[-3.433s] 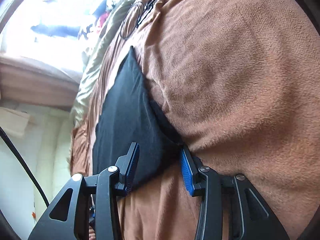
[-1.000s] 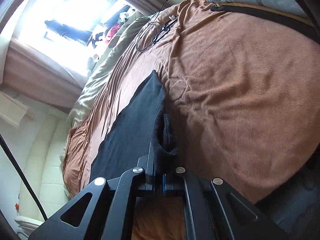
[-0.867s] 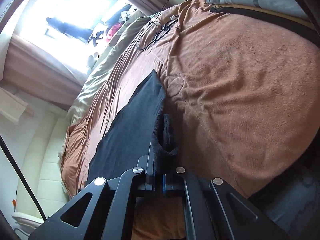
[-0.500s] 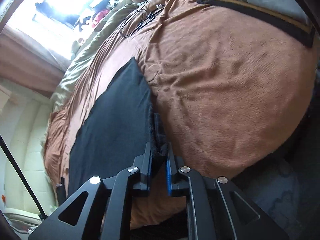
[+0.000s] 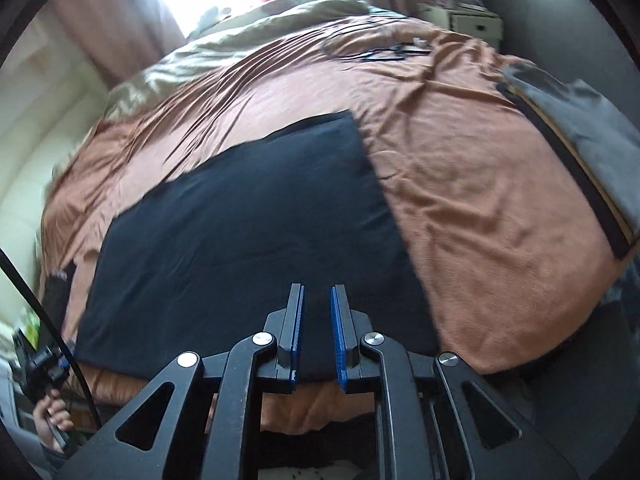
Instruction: Fold small clothes
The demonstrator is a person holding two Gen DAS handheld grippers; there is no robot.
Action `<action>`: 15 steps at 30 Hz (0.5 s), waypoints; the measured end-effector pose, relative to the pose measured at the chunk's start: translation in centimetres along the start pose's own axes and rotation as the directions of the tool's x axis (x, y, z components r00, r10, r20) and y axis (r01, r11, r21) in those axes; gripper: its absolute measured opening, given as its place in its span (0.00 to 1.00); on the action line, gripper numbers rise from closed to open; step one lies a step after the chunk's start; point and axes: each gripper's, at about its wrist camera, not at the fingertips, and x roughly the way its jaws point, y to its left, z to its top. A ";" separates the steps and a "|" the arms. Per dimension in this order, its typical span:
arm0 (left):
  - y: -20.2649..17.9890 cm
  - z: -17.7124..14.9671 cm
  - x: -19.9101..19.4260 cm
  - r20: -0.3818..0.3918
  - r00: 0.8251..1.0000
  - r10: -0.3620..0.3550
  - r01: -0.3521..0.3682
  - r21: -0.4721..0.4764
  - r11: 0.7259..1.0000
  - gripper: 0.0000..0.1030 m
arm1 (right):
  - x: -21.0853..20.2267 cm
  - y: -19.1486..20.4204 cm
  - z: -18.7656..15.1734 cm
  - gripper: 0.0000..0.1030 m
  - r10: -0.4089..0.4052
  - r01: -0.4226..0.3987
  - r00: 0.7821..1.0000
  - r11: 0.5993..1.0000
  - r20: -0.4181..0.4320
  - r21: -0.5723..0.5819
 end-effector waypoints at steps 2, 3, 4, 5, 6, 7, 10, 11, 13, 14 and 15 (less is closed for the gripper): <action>0.2 -0.3 0.0 0.003 1.000 -0.007 0.007 0.000 1.000 0.44 | 1.2 2.6 0.2 0.18 -0.004 0.003 1.000 0.998 -0.016 -0.061; 0.3 -0.4 0.0 0.002 1.000 -0.007 0.007 0.002 1.000 0.46 | 1.5 3.0 0.4 0.24 -0.003 0.001 1.000 0.997 -0.020 -0.075; 0.5 -0.5 0.1 -0.003 1.000 -0.011 0.011 0.000 1.000 0.46 | 1.9 4.1 0.5 0.33 -0.003 0.001 1.000 0.995 -0.019 -0.097; 0.7 -0.6 0.2 -0.007 1.000 -0.015 0.015 -0.004 1.000 0.46 | 2.1 4.9 0.6 0.38 -0.009 0.007 1.000 0.994 -0.015 -0.114; 0.9 -0.6 0.2 -0.009 1.000 -0.023 0.023 -0.013 1.000 0.46 | 2.2 6.1 0.6 0.48 -0.017 0.017 1.000 0.990 -0.002 -0.141; 1.2 -0.7 0.2 -0.008 0.999 -0.037 0.037 -0.022 0.999 0.46 | 2.2 6.7 0.6 0.55 -0.016 0.018 1.000 0.987 0.009 -0.158; 1.6 -0.8 0.1 -0.010 0.998 -0.063 0.062 -0.042 0.997 0.46 | 2.1 9.1 0.2 0.65 0.012 -0.004 0.999 0.979 0.036 -0.204; 1.7 -0.8 0.1 -0.012 0.997 -0.070 0.070 -0.051 0.996 0.46 | 2.0 10.0 0.1 0.66 0.014 -0.006 0.999 0.976 0.036 -0.218; 1.9 -0.9 0.1 -0.013 0.997 -0.080 0.079 -0.063 0.995 0.46 | 2.1 11.0 -0.2 0.68 0.010 -0.002 0.999 0.971 0.031 -0.238; 1.8 -0.9 0.2 -0.013 0.996 -0.084 0.083 -0.064 0.994 0.46 | 2.2 11.4 -0.4 0.68 0.006 -0.001 1.000 0.968 0.022 -0.251; 1.8 -1.0 0.2 -0.012 0.996 -0.091 0.090 -0.064 0.994 0.46 | 2.3 11.8 -0.5 0.68 0.002 0.002 1.000 0.962 0.013 -0.272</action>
